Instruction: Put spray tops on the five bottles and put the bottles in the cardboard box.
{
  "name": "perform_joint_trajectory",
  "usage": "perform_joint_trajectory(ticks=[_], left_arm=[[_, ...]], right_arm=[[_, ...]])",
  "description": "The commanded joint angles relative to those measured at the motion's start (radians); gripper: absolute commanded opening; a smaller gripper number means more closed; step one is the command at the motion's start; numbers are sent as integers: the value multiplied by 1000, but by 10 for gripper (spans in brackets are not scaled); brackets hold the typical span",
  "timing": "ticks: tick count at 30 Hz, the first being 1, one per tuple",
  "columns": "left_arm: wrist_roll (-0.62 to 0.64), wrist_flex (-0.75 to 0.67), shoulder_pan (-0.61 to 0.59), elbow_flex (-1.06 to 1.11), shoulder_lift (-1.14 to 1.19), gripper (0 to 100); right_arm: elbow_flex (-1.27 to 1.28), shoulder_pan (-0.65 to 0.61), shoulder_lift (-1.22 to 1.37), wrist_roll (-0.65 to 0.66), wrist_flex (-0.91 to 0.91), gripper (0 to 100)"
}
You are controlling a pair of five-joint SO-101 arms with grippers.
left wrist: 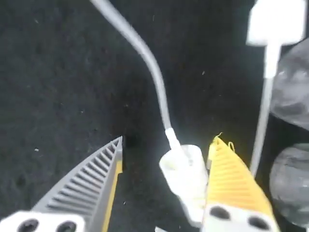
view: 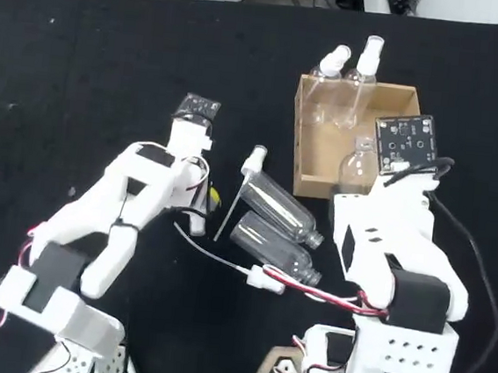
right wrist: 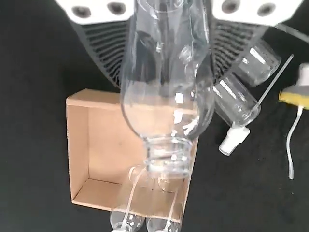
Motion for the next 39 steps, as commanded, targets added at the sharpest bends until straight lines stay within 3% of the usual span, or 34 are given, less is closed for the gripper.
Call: perform_joint_trajectory(ticks=[1,4,8,13,19,23,28,31,33,37,39], left_arm=[[5,-15,-24,-48,28,266],[2,-14,-39,-44,28,216],[-46,55,-102,-84,28,17],[-377,242,-229,-148,28,69],[-746,476,-456,-302,35,52],[-916,531,-533,-320,38,119],[-936,531,-553,-340,29,271],[-928,537,-556,-407,28,273],[-905,614,-562,-495,28,258],[-736,878,-608,-679,35,245],[-559,918,-667,-700,37,245]], right_arm=[[-7,11,-21,-5,-38,10],[-7,9,-21,-5,-38,10],[22,6,-21,-5,-38,10],[28,-63,-21,-5,-40,10],[84,-313,-15,-6,-146,10],[229,-428,-19,-14,-250,10],[358,-440,-21,-14,-354,10],[394,-440,-21,-14,-367,10],[407,-440,-21,-14,-371,10],[424,-445,-21,-14,-373,10],[424,-445,-21,-14,-373,10]])
